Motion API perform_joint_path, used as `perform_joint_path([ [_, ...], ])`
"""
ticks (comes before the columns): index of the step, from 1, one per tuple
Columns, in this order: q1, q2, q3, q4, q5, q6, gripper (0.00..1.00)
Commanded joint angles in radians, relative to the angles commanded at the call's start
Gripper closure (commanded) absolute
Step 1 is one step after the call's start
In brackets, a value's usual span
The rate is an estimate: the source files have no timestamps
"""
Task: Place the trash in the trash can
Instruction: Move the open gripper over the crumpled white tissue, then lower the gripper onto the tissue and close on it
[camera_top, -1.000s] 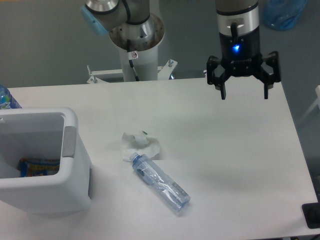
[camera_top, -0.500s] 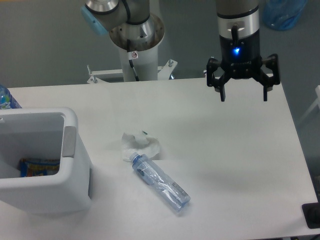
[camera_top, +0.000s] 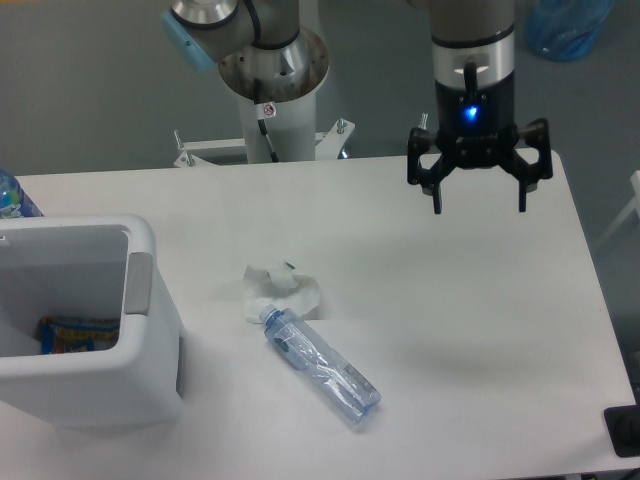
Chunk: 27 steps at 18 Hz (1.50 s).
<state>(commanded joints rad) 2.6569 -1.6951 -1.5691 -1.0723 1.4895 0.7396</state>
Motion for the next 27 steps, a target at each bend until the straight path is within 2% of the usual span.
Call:
perform_joint_path([
  [3, -0.017, -0.002, -0.029, -0.008, 0.002, -0.013, 0.0],
  [9, -0.046, -0.006, -0.147, 0.005, -0.002, -0.057, 0.0],
  [13, -0.097, -0.057, -0.186, 0.07, 0.0, -0.085, 0.0],
  [17, -0.12, -0.106, -0.198, 0.074, 0.0, -0.106, 0.0],
  [19, -0.137, -0.129, -0.224, 0.08, -0.002, -0.115, 0.0],
  [23, -0.166, -0.199, -0.227, 0.081, 0.0, -0.117, 0.0],
  [27, -0.175, -0.209, -0.23, 0.078, -0.003, -0.121, 0.0],
])
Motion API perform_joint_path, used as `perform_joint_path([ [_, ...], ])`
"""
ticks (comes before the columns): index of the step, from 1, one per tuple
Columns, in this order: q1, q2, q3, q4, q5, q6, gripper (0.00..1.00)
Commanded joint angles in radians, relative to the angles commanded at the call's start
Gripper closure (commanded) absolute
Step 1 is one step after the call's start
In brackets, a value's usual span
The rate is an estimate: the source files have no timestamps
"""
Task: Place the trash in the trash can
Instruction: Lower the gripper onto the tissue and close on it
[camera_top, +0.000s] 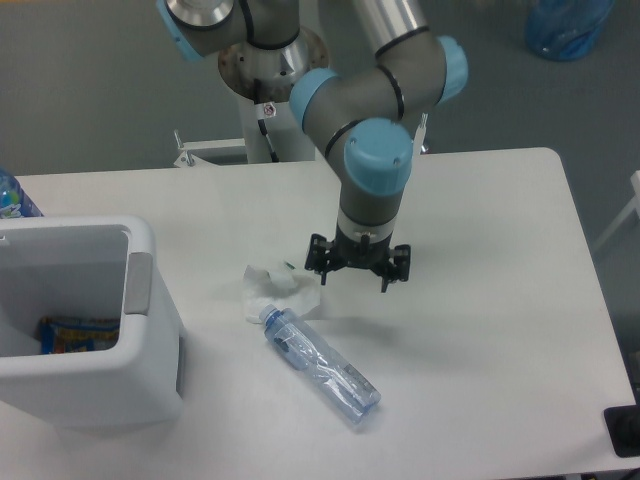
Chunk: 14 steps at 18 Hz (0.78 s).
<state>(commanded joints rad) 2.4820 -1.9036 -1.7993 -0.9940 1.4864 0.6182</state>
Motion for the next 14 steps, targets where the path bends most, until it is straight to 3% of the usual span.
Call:
perform_joint_path([
  [6, -0.023, -0.017, -0.028, 0.006, 0.005, -0.02, 0.01],
  [10, -0.025, -0.017, -0.043, 0.035, 0.006, -0.031, 0.18],
  [14, -0.025, -0.015, -0.057, 0.04, 0.006, -0.031, 0.22],
])
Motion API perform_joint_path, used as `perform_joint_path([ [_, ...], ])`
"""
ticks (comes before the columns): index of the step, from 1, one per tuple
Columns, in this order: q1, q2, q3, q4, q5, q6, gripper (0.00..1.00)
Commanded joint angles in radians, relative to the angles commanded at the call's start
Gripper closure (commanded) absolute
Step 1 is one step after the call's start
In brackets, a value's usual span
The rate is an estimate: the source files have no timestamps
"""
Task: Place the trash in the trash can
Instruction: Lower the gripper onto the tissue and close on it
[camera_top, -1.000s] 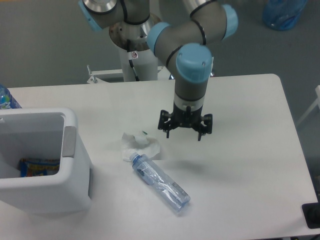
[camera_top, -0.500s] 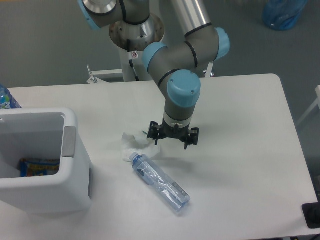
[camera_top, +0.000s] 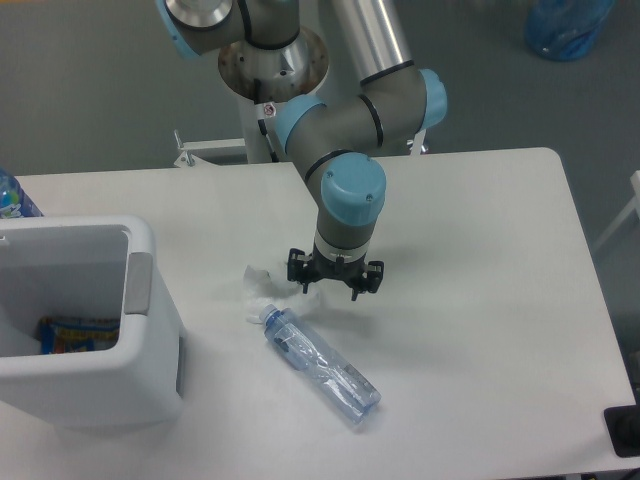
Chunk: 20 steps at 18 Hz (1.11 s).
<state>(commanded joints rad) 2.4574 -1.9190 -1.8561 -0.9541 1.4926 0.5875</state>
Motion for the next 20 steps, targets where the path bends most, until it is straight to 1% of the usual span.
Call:
perform_joint_path([
  [3, -0.002, -0.002, -0.009, 0.002, 0.0, 0.0, 0.24],
  [5, -0.017, -0.003, -0.008, 0.002, 0.0, -0.002, 0.27],
  [7, -0.018, -0.003, -0.008, 0.002, 0.0, -0.017, 0.34],
  [9, -0.02, -0.002, -0.008, 0.002, 0.0, -0.028, 0.45],
  [12, -0.018, 0.002, -0.008, 0.0, 0.002, -0.041, 0.85],
  [13, -0.018, 0.002, -0.006, 0.0, 0.002, -0.043, 0.96],
  [14, -0.018, 0.002, -0.006, 0.0, 0.002, -0.043, 1.0],
  [20, -0.018, 0.0, 0.002, -0.002, 0.002, -0.041, 1.0],
])
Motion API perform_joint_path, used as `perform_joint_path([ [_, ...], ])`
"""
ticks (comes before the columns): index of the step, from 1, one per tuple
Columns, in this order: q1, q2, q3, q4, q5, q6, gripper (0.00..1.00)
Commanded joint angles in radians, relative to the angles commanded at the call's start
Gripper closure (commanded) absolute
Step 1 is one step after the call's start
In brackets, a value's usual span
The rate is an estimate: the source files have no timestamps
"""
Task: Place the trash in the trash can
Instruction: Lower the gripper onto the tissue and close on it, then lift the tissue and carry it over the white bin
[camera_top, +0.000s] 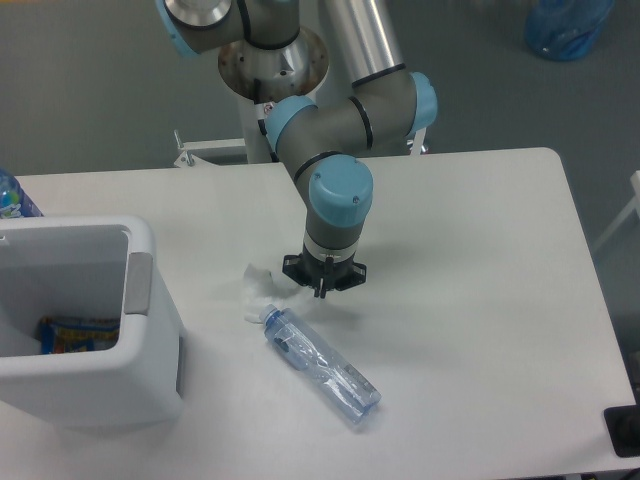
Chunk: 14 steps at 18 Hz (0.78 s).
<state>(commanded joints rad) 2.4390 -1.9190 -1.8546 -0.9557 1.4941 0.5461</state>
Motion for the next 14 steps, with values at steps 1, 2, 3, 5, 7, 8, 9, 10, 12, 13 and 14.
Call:
perform_joint_path([
  [1, 0.0, 0.002, 0.0, -0.002, 0.0, 0.003, 1.0],
  [2, 0.0, 0.002, 0.003, -0.002, 0.003, 0.005, 1.0],
  [3, 0.0, 0.002, 0.008, -0.002, 0.017, 0.009, 1.0],
  [5, 0.0, 0.009, 0.018, 0.002, 0.034, 0.014, 1.0],
  [7, 0.005, 0.023, 0.043, -0.002, 0.034, 0.034, 1.0],
  [8, 0.005, 0.044, 0.052, -0.003, 0.032, 0.075, 1.0],
  [9, 0.008, 0.066, 0.052, -0.002, 0.032, 0.127, 1.0],
  [10, 0.011, 0.086, 0.054, -0.002, 0.031, 0.174, 1.0],
  [12, 0.026, 0.118, 0.077, -0.006, 0.028, 0.218, 1.0],
  [13, 0.038, 0.13, 0.095, -0.009, 0.026, 0.225, 1.0],
  [14, 0.043, 0.132, 0.115, -0.009, 0.025, 0.238, 1.0],
])
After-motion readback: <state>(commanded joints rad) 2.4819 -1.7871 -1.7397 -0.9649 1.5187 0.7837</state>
